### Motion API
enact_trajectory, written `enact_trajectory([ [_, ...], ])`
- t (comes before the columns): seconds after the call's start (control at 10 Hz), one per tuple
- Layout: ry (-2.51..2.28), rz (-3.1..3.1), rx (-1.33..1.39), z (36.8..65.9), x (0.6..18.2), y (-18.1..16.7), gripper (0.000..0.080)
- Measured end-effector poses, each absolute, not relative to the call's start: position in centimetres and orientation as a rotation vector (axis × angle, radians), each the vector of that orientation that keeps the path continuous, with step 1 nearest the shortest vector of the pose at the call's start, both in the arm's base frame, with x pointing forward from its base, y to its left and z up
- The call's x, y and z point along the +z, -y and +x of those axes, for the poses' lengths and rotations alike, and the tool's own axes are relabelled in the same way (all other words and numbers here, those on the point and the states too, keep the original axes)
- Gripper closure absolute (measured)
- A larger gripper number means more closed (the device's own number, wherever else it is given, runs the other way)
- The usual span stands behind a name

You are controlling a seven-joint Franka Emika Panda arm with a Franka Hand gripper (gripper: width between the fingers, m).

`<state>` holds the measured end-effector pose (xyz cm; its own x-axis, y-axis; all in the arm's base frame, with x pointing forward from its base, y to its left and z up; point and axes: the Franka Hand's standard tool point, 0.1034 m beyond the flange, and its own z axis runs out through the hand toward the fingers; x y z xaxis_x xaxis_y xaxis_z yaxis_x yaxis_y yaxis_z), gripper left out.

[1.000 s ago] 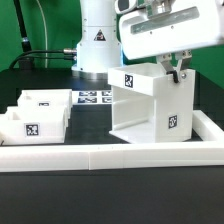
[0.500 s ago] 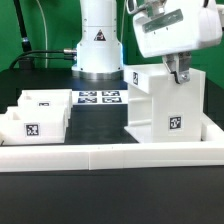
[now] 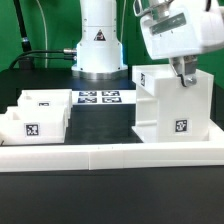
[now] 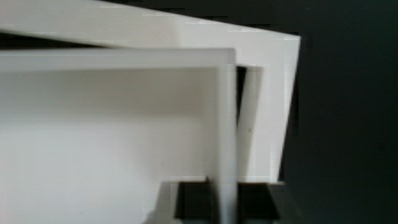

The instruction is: Assemble drawer

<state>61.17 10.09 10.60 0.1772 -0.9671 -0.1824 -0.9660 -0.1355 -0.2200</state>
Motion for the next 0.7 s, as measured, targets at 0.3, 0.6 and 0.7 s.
enact_trajectory([
  [0.3,-1.852,-2.151,-0.01,63.8,10.6,-10.0,0.0748],
  [0.6,-1.878,-2.152,0.054,64.1,10.6,-10.0,0.0747],
  [0.7,-1.877,-2.155,0.061,64.1,10.6,-9.9,0.0747],
])
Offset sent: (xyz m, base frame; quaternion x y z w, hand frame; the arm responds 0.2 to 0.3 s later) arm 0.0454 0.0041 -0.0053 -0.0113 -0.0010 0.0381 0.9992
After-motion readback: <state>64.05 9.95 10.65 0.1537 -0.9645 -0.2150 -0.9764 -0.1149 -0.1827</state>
